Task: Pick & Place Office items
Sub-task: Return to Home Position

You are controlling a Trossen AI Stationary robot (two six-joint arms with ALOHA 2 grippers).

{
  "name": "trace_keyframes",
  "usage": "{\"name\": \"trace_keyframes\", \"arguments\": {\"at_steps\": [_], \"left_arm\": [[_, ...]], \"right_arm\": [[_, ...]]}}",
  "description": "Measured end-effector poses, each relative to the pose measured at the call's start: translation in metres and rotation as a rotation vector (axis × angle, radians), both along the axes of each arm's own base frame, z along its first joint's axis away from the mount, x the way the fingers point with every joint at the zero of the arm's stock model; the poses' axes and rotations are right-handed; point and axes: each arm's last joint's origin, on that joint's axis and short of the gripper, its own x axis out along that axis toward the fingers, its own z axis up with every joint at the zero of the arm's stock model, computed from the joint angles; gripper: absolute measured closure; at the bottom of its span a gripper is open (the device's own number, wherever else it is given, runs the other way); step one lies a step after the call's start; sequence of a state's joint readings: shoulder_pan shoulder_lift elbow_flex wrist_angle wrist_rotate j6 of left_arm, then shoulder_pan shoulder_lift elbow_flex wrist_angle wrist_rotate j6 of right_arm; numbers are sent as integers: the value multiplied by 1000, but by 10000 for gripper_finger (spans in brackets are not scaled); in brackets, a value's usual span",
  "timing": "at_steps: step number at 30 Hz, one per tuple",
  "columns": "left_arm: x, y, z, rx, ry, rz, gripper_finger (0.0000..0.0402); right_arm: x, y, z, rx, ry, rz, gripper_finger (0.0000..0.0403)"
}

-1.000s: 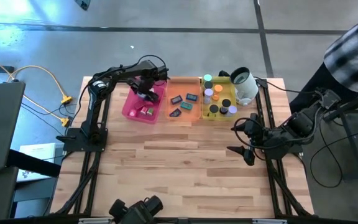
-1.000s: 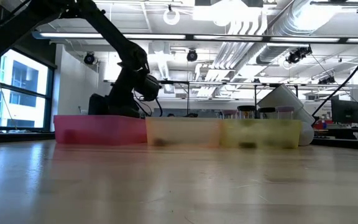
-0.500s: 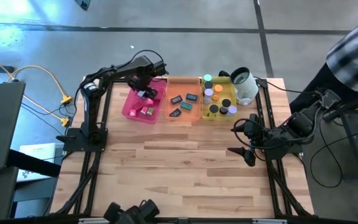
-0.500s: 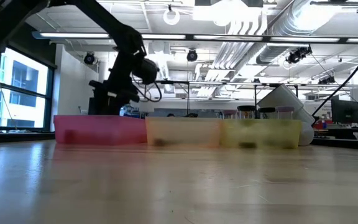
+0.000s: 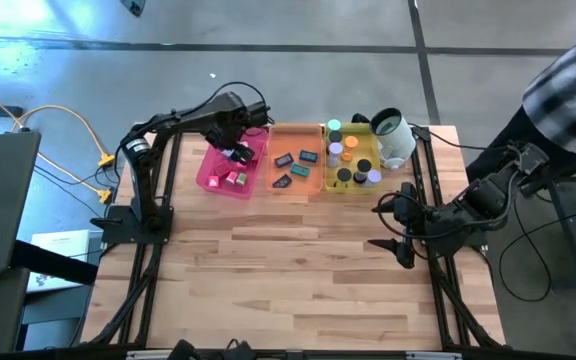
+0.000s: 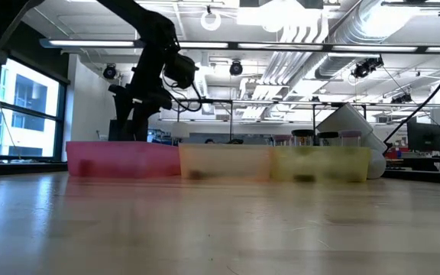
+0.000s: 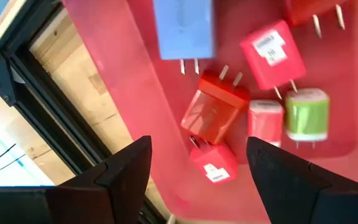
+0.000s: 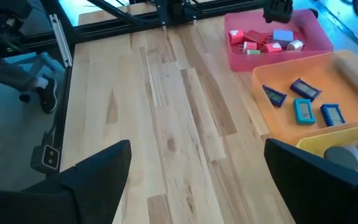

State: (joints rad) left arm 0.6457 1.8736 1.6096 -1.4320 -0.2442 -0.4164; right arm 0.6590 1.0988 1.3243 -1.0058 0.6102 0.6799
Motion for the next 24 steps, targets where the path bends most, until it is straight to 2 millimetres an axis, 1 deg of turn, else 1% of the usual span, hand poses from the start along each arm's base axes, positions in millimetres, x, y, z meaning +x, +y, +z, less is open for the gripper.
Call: {"name": "trace_keyframes", "arguments": {"at_steps": [3,7,9,11,14,17,19,23,24], "left_arm": [[6,-11,0,-11,8,-33,148],[12,-30,1,-50,64,-82,148],[13,-40,2,-60,101,-81,148],[14,-47,5,-43,116,-80,152],[16,-62,16,-37,68,-105,169],[15,-77,29,-10,24,-122,199],[12,-89,41,11,-15,-141,225],[-2,-109,68,70,-108,-149,287],[-6,-114,74,81,-133,-148,303]], "right_arm": [[-1,-1,1,-17,-1,13,46],[-4,-3,3,-31,-9,29,50],[-5,-4,4,-43,-11,39,64],[-7,-5,4,-56,-3,55,88],[-8,-6,4,-78,0,75,138],[-10,-7,5,-110,9,99,202],[-13,-10,5,-142,18,117,251],[-21,-19,8,-194,26,147,360],[-24,-22,9,-198,31,158,381]]}}
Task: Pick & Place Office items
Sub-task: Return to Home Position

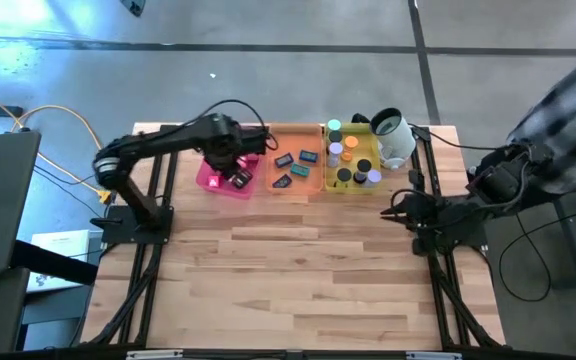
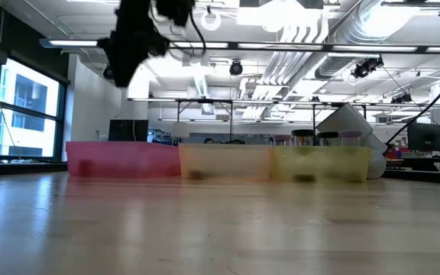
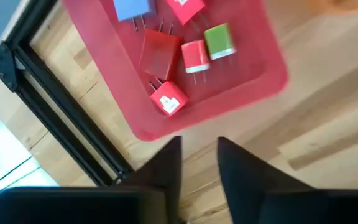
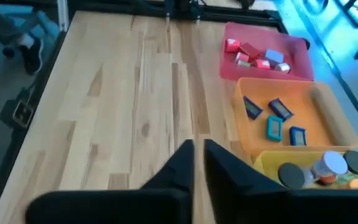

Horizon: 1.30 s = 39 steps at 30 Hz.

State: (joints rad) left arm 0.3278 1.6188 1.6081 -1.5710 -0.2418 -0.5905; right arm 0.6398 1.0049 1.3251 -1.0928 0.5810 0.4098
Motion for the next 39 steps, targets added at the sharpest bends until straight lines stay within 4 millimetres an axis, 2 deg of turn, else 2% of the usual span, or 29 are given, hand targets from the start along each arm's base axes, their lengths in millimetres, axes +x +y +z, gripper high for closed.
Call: {"name": "trace_keyframes", "arguments": {"at_steps": [4,6,14,17,20,25,35,39], "left_arm": [[-24,-17,28,40,-118,3,375],[-37,-23,41,56,-179,15,394],[-104,-42,86,159,-427,29,401],[-124,-49,96,214,-546,30,401],[-140,-56,98,268,-665,12,401],[-156,-70,79,299,-873,-78,401],[-165,-85,3,304,-1203,-167,401],[-165,-89,-23,282,-1295,-192,401]], "right_arm": [[-20,-15,6,15,-20,16,395],[-33,-24,11,33,-51,21,398],[-81,-60,23,125,-262,38,399],[-90,-67,16,140,-382,71,399],[-92,-68,0,131,-477,97,399],[-92,-68,-41,173,-556,102,399],[-84,-61,-117,257,-756,137,399],[-76,-55,-145,273,-760,122,399]]}}
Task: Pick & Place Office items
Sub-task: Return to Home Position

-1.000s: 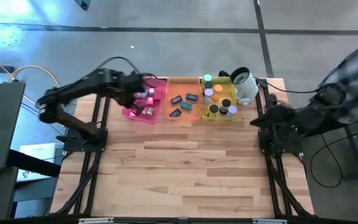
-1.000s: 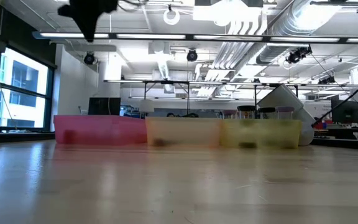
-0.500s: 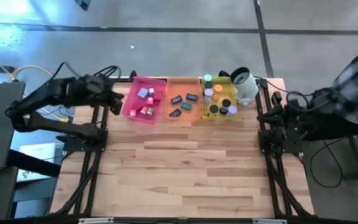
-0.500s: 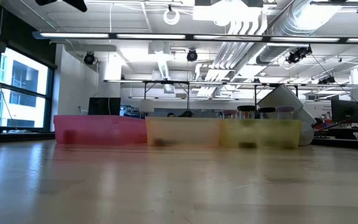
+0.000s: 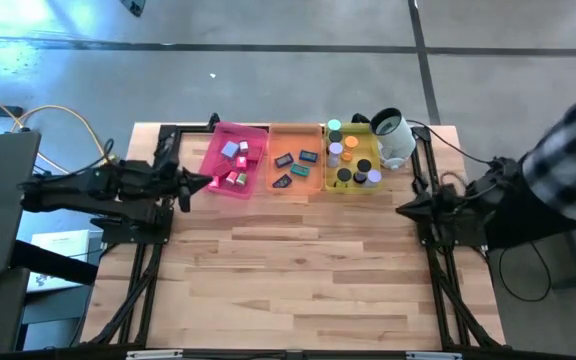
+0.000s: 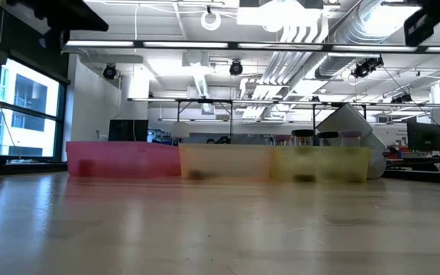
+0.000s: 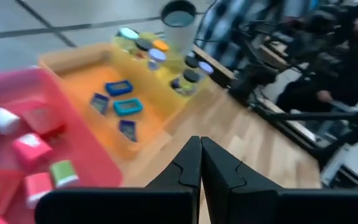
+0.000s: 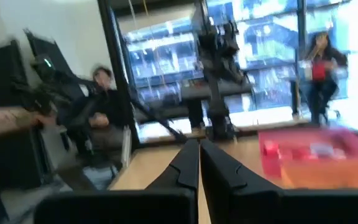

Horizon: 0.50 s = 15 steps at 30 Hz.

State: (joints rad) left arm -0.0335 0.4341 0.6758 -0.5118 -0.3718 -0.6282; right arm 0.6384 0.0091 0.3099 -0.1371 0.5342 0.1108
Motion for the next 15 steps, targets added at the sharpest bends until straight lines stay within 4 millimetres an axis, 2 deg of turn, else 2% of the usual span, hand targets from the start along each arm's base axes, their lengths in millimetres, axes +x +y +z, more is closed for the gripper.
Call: {"name": "trace_keyframes", "arguments": {"at_steps": [7,12,15], "left_arm": [[4,-8,-36,-11,-93,-91,401],[8,-12,-54,-16,-142,-131,401],[11,-14,-63,-7,-152,-137,401]], "right_arm": [[12,6,-33,64,92,-26,399],[14,6,-40,88,109,-22,399],[14,5,-37,97,93,-40,399]]}}
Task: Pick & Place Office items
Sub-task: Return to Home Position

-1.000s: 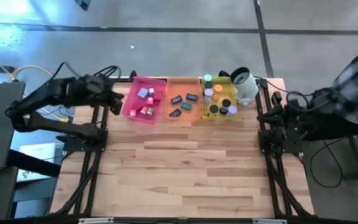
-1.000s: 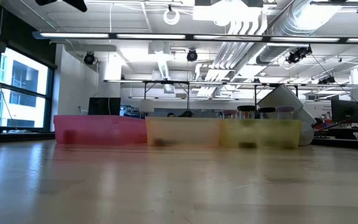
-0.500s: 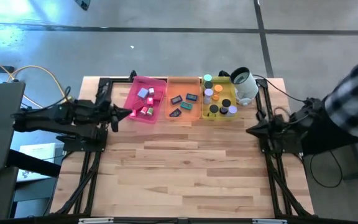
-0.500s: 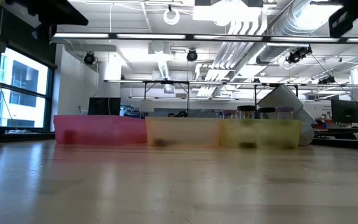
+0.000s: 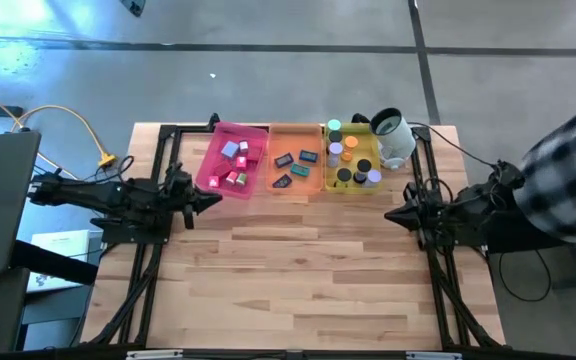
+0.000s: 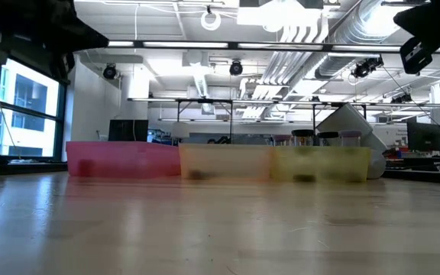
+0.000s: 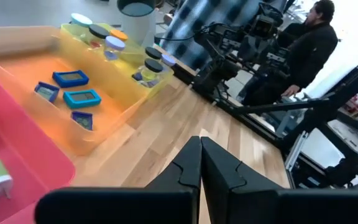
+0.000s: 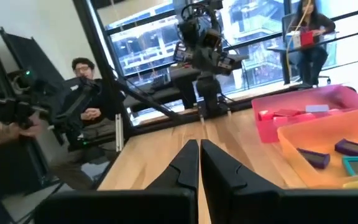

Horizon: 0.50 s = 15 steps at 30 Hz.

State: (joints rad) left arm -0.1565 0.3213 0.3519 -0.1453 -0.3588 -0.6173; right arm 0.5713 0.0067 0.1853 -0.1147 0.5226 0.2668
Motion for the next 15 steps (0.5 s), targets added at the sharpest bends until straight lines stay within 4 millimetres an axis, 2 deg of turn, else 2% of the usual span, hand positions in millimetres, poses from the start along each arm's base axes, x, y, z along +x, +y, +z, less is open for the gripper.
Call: {"name": "trace_keyframes", "arguments": {"at_steps": [6,15], "left_arm": [[5,-3,-15,11,-42,-23,401],[5,-15,-34,12,-28,-134,401]], "right_arm": [[2,-1,-5,10,15,-16,399],[9,1,-29,88,68,-35,398]]}}
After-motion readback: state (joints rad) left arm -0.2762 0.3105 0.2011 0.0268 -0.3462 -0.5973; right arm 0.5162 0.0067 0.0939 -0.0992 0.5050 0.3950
